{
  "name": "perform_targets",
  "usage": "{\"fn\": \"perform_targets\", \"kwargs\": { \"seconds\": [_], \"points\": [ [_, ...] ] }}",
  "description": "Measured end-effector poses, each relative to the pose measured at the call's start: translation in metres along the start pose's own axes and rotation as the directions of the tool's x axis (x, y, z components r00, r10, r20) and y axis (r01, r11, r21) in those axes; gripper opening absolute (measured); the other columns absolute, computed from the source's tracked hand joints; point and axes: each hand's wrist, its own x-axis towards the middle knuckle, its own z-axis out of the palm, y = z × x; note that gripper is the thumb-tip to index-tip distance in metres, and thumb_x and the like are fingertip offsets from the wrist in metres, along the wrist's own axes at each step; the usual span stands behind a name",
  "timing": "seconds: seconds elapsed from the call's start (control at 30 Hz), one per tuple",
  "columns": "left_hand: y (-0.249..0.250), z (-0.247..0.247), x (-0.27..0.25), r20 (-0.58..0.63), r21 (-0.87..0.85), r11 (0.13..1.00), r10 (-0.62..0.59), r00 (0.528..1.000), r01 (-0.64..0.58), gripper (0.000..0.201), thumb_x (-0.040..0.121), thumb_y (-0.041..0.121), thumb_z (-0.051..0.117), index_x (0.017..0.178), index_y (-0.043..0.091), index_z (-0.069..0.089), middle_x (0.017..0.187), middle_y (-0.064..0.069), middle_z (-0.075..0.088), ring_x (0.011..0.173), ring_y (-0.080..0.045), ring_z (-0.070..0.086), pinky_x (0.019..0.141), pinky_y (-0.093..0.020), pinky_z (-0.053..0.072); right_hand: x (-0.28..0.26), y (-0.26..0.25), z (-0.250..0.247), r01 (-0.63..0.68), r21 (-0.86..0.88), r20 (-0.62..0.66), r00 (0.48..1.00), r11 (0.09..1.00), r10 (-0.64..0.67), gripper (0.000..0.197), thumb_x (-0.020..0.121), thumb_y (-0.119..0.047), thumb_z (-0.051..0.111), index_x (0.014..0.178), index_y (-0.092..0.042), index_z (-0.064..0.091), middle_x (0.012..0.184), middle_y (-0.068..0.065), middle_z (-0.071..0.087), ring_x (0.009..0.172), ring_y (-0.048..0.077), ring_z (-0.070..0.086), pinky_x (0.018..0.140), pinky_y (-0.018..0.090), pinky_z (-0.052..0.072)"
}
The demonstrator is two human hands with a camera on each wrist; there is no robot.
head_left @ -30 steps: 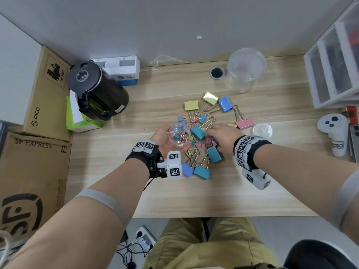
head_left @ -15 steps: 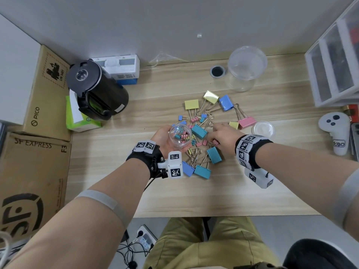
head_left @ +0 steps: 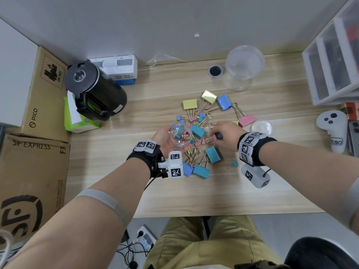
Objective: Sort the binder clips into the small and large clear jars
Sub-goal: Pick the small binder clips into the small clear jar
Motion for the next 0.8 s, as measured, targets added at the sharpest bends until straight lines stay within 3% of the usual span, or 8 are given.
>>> {"fn": "perform_targets", "kwargs": {
  "seconds": [0.13, 0.27, 0.37, 0.47, 0.53, 0.63, 0.73, 0.8],
  "points": [
    [0.001, 0.003, 0.004, -0.008, 0.016, 1.000, 0.009, 1.000, -0.009, 0.040, 0.107, 0.034, 0.039, 0.106, 0.009, 0.070, 0.095, -0.018, 0.077, 0.094, -0.033, 0.067, 0.073, -0.044, 0.060, 0.005, -0.008, -0.028, -0.051, 0.246, -0.149, 0.985, 0.968, 0.090, 0.025, 0.082, -0.028, 0.076, 0.106, -0.023, 0.073, 0.094, -0.008, 0.067, 0.087, 0.011, 0.063, 0.084, 0.029, 0.054],
    [0.003, 0.009, 0.005, 0.015, 0.051, 0.999, 0.008, 1.000, -0.009, 0.039, 0.107, 0.036, 0.043, 0.107, 0.007, 0.069, 0.093, -0.017, 0.077, 0.090, -0.031, 0.070, 0.073, -0.043, 0.061, 0.011, -0.025, -0.054, 0.016, 0.487, -0.175, 0.981, 0.873, 0.079, 0.027, 0.074, -0.026, 0.085, 0.099, -0.025, 0.076, 0.089, -0.009, 0.073, 0.083, 0.006, 0.069, 0.083, 0.025, 0.056],
    [0.005, 0.015, 0.006, 0.047, 0.073, 0.997, 0.003, 0.999, -0.007, 0.037, 0.104, 0.038, 0.050, 0.108, 0.006, 0.069, 0.093, -0.017, 0.076, 0.088, -0.030, 0.071, 0.076, -0.043, 0.061, 0.012, -0.047, -0.060, 0.126, 0.396, -0.132, 0.988, 0.910, -0.079, 0.022, 0.076, -0.023, 0.083, 0.097, -0.023, 0.076, 0.087, -0.010, 0.072, 0.084, 0.006, 0.068, 0.081, 0.022, 0.054],
    [0.006, 0.019, 0.007, 0.064, 0.062, 0.998, 0.006, 0.998, -0.010, 0.040, 0.106, 0.037, 0.048, 0.107, 0.004, 0.068, 0.095, -0.021, 0.074, 0.089, -0.035, 0.070, 0.076, -0.046, 0.061, 0.015, -0.056, -0.047, 0.138, 0.351, -0.053, 0.990, 0.926, -0.127, 0.031, 0.073, -0.028, 0.084, 0.103, -0.022, 0.075, 0.091, -0.010, 0.073, 0.087, 0.004, 0.069, 0.082, 0.026, 0.057],
    [0.007, 0.020, 0.007, 0.082, 0.063, 0.998, 0.003, 0.997, -0.008, 0.040, 0.106, 0.036, 0.046, 0.107, 0.003, 0.068, 0.099, -0.021, 0.073, 0.091, -0.036, 0.069, 0.082, -0.046, 0.059, 0.014, -0.055, -0.038, 0.110, 0.498, -0.052, 0.994, 0.860, -0.097, 0.036, 0.072, -0.021, 0.085, 0.105, -0.015, 0.074, 0.096, -0.004, 0.074, 0.089, 0.006, 0.071, 0.083, 0.030, 0.059],
    [0.007, 0.016, 0.006, 0.057, 0.056, 0.998, -0.011, 0.998, 0.007, 0.039, 0.104, 0.035, 0.049, 0.105, 0.001, 0.069, 0.095, -0.021, 0.074, 0.094, -0.034, 0.065, 0.091, -0.048, 0.051, 0.007, -0.047, -0.038, 0.093, 0.643, -0.172, 0.985, 0.761, 0.025, 0.020, 0.078, -0.014, 0.079, 0.098, -0.013, 0.074, 0.092, -0.001, 0.073, 0.083, 0.010, 0.070, 0.082, 0.027, 0.057],
    [0.006, 0.008, 0.005, 0.024, 0.048, 0.999, -0.002, 1.000, 0.001, 0.043, 0.106, 0.034, 0.042, 0.104, 0.000, 0.068, 0.088, -0.021, 0.076, 0.094, -0.034, 0.063, 0.090, -0.047, 0.050, 0.003, -0.024, -0.040, 0.031, 0.540, -0.261, 0.956, 0.841, 0.132, 0.013, 0.080, -0.014, 0.071, 0.084, -0.026, 0.070, 0.079, -0.011, 0.067, 0.070, 0.004, 0.062, 0.074, 0.022, 0.053],
    [0.005, 0.003, 0.005, 0.007, 0.029, 1.000, 0.006, 1.000, -0.006, 0.042, 0.105, 0.034, 0.041, 0.109, 0.001, 0.067, 0.091, -0.023, 0.076, 0.098, -0.036, 0.063, 0.097, -0.048, 0.048, -0.002, -0.010, -0.038, -0.022, 0.391, -0.162, 0.982, 0.920, 0.092, 0.017, 0.078, -0.012, 0.069, 0.079, -0.029, 0.066, 0.077, -0.013, 0.065, 0.069, 0.002, 0.060, 0.073, 0.024, 0.052]
  ]
}}
